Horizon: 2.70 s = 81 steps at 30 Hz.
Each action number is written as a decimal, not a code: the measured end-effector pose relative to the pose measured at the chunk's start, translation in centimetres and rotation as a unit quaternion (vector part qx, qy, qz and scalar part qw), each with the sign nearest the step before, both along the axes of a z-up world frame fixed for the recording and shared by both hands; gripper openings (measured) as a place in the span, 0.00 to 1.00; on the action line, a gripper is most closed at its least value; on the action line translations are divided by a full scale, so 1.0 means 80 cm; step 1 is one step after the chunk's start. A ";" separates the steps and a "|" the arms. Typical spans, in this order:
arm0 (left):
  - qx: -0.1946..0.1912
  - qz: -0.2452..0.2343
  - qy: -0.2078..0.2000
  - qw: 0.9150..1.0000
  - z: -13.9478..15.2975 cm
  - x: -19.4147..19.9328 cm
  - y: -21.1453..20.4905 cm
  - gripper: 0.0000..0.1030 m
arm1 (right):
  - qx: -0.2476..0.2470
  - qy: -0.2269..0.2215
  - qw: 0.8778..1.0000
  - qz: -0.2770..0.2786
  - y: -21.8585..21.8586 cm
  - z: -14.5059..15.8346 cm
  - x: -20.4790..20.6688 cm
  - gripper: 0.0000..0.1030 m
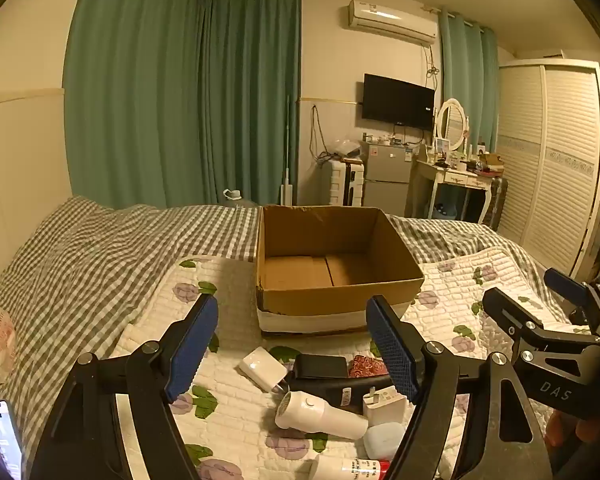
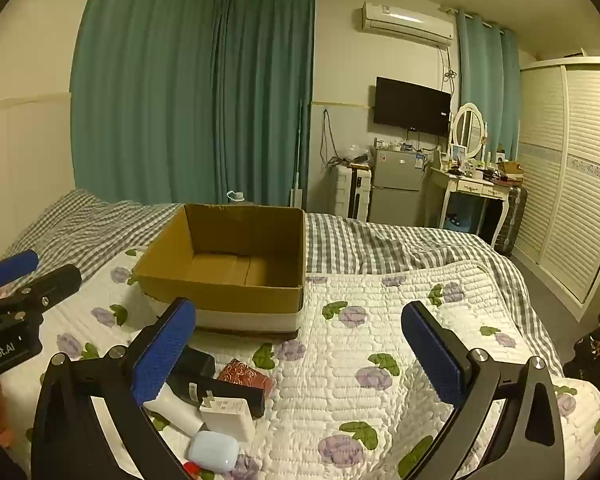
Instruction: Organize rigid objects
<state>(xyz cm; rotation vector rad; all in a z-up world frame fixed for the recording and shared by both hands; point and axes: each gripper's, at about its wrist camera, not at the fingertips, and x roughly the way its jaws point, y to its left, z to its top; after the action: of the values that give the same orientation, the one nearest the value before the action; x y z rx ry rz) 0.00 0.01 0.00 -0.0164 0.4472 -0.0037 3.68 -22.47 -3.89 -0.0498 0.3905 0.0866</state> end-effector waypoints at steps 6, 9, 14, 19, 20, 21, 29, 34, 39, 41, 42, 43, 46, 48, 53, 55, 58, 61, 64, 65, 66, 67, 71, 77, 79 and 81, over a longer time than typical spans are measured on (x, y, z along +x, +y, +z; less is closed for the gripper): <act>-0.012 -0.001 -0.001 1.000 0.000 0.001 0.001 0.77 | 0.002 -0.002 1.000 -0.002 -0.001 -0.002 0.000 1.00; -0.006 0.001 0.001 1.000 0.001 0.000 0.001 0.77 | 0.001 0.000 1.000 -0.002 -0.001 -0.003 0.000 1.00; -0.008 0.003 0.002 1.000 -0.001 -0.002 0.007 0.77 | 0.001 0.001 1.000 -0.001 -0.002 -0.008 -0.001 1.00; -0.008 0.003 0.003 1.000 0.000 0.000 0.006 0.77 | 0.001 0.002 1.000 -0.001 0.000 -0.007 -0.002 1.00; -0.008 0.003 0.002 1.000 0.000 0.000 0.006 0.77 | 0.000 0.003 1.000 -0.001 0.000 -0.006 -0.001 1.00; -0.008 0.003 0.002 1.000 0.000 0.000 0.006 0.77 | 0.000 0.003 1.000 0.000 -0.001 -0.006 -0.001 1.00; -0.008 0.003 0.002 1.000 0.001 0.000 0.005 0.77 | 0.000 0.004 1.000 0.000 0.000 -0.006 -0.001 1.00; -0.008 0.003 0.001 1.000 0.001 -0.001 0.005 0.77 | 0.000 0.004 1.000 0.000 0.000 -0.005 -0.001 1.00; -0.008 0.003 0.001 1.000 0.000 -0.001 0.005 0.77 | 0.001 0.005 1.000 -0.001 -0.001 -0.007 -0.001 1.00; -0.008 0.003 0.001 1.000 0.000 -0.001 0.005 0.77 | 0.001 0.005 1.000 -0.001 -0.001 -0.007 -0.001 1.00; -0.008 0.003 0.001 1.000 0.000 -0.001 0.005 0.77 | 0.001 0.005 1.000 -0.001 -0.001 -0.007 -0.001 1.00; -0.008 0.003 0.001 1.000 0.000 -0.001 0.006 0.77 | 0.001 0.005 1.000 -0.001 -0.001 -0.007 -0.001 1.00; -0.008 0.003 0.001 1.000 0.000 -0.001 0.005 0.77 | 0.001 0.005 1.000 -0.001 -0.001 -0.007 -0.001 1.00; -0.008 0.003 0.001 1.000 0.000 -0.001 0.005 0.77 | 0.001 0.005 1.000 -0.001 -0.001 -0.008 -0.002 1.00; -0.008 0.004 0.001 1.000 0.000 -0.001 0.005 0.77 | 0.001 0.005 1.000 -0.001 -0.001 -0.008 -0.002 1.00; -0.008 0.003 0.000 1.000 0.000 -0.001 0.005 0.77 | 0.001 0.005 1.000 -0.001 -0.001 -0.009 -0.002 1.00; -0.008 0.004 0.000 1.000 0.000 -0.001 0.006 0.77 | 0.001 0.005 1.000 -0.001 -0.001 -0.009 -0.002 1.00; -0.008 0.003 0.000 1.000 0.000 -0.001 0.006 0.77 | 0.001 0.006 1.000 -0.001 -0.001 -0.009 -0.002 1.00; -0.008 0.003 0.001 1.000 0.000 -0.001 0.006 0.77 | 0.001 0.006 1.000 -0.001 -0.001 -0.010 -0.002 1.00; -0.008 0.003 0.000 1.000 0.000 -0.001 0.005 0.77 | 0.001 0.006 1.000 0.000 0.000 -0.010 -0.002 1.00; -0.008 0.004 0.000 1.000 0.000 -0.001 0.006 0.77 | 0.001 0.006 1.000 0.000 -0.001 -0.010 -0.002 1.00; -0.008 0.004 0.000 1.000 0.000 -0.001 0.006 0.77 | 0.000 0.006 1.000 0.000 0.000 -0.011 -0.003 1.00; -0.008 0.003 0.000 1.000 0.000 -0.001 0.005 0.77 | 0.000 0.007 1.000 0.001 0.000 -0.012 -0.003 1.00; -0.009 0.004 0.000 1.000 0.000 -0.001 0.005 0.77 | 0.000 0.007 1.000 0.001 0.001 -0.013 -0.004 1.00; -0.008 0.004 0.000 1.000 0.000 -0.001 0.005 0.77 | -0.001 0.007 1.000 0.001 0.001 -0.013 -0.003 1.00; -0.009 0.003 0.000 1.000 0.000 -0.001 0.005 0.77 | -0.001 0.007 1.000 0.001 0.001 -0.012 -0.003 1.00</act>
<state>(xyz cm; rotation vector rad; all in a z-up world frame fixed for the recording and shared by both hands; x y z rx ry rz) -0.10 0.43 0.01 -0.0347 0.4467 -0.0010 3.47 -22.36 -4.87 -0.0507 0.4041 0.0882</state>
